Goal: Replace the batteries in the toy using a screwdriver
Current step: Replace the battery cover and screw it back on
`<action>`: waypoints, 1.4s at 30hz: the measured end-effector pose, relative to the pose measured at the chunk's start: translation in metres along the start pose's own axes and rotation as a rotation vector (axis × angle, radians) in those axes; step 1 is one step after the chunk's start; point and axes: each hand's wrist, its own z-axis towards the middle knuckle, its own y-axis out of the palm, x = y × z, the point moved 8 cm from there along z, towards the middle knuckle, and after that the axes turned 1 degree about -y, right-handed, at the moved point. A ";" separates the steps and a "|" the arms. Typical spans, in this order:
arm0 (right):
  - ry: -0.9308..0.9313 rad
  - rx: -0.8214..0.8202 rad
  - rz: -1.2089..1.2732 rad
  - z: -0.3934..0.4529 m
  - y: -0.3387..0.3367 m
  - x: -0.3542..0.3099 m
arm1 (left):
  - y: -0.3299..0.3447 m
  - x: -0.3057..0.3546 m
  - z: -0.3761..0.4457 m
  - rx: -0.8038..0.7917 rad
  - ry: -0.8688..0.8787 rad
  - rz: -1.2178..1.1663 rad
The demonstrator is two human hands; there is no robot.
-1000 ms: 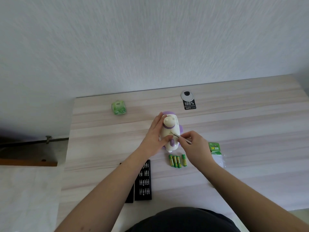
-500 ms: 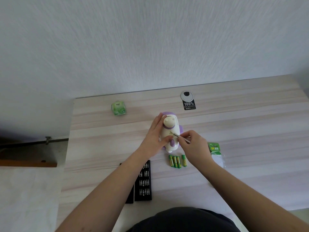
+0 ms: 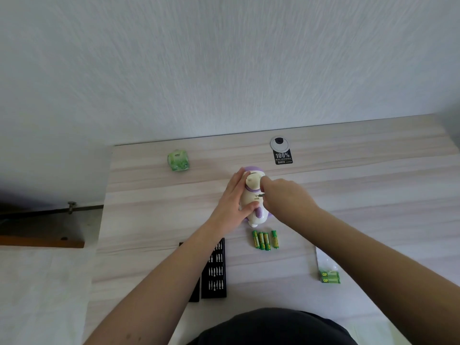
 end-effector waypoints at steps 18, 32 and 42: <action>-0.210 -0.037 -0.108 0.019 -0.021 -0.021 | -0.003 -0.002 -0.001 -0.008 -0.022 0.037; -0.171 -0.194 -0.302 0.018 -0.024 -0.033 | -0.002 -0.001 0.000 -0.011 -0.009 -0.001; -0.080 -0.289 -0.247 0.016 -0.021 -0.023 | 0.000 -0.006 0.003 0.006 -0.011 0.038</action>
